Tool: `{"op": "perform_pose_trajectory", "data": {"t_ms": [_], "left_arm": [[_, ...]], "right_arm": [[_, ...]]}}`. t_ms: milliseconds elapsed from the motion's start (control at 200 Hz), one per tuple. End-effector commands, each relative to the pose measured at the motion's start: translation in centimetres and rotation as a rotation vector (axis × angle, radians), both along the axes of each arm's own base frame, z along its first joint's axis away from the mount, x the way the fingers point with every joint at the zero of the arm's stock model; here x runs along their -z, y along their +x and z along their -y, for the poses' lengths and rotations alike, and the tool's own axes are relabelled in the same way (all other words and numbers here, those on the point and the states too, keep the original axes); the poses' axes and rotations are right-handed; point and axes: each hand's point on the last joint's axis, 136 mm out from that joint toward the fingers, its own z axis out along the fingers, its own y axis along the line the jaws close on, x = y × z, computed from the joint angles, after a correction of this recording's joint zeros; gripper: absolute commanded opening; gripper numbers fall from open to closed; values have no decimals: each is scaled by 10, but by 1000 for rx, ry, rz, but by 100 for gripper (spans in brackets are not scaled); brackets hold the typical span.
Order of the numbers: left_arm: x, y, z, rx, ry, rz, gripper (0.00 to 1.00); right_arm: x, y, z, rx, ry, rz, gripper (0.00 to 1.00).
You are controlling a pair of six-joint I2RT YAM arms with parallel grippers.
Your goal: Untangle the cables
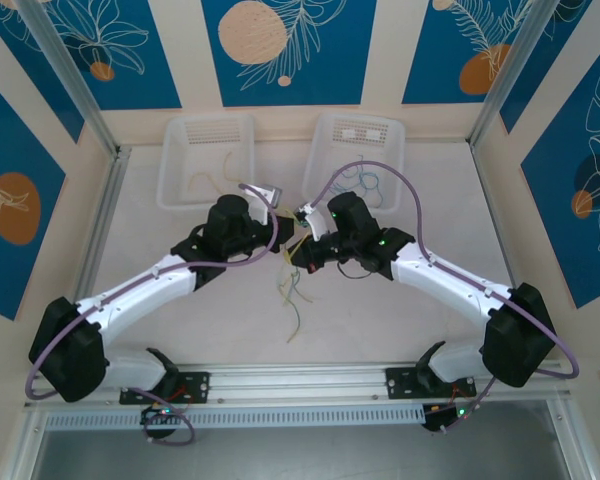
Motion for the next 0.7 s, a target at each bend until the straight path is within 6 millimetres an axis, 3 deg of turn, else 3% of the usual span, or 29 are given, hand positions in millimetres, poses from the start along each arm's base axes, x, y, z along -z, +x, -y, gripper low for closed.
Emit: {"op": "perform_pose_trajectory", "data": {"t_ms": [0, 70, 235, 410, 525, 695], "left_arm": [[-21, -11, 4, 34, -40, 59, 0], [-22, -11, 1, 21, -41, 59, 0], [-23, -9, -5, -9, -38, 57, 0], [-21, -10, -7, -13, -32, 56, 0], [-19, -9, -7, -11, -28, 53, 0], [-24, -10, -5, -4, -44, 61, 0]], "right_arm": [[-13, 4, 0, 4, 10, 46, 4], [-14, 3, 4, 13, 17, 59, 21], [-18, 3, 27, 74, 37, 117, 49], [-22, -1, 70, 152, 169, 129, 63], [-24, -11, 87, 141, 241, 117, 67], [16, -27, 93, 78, 218, 104, 73]]}}
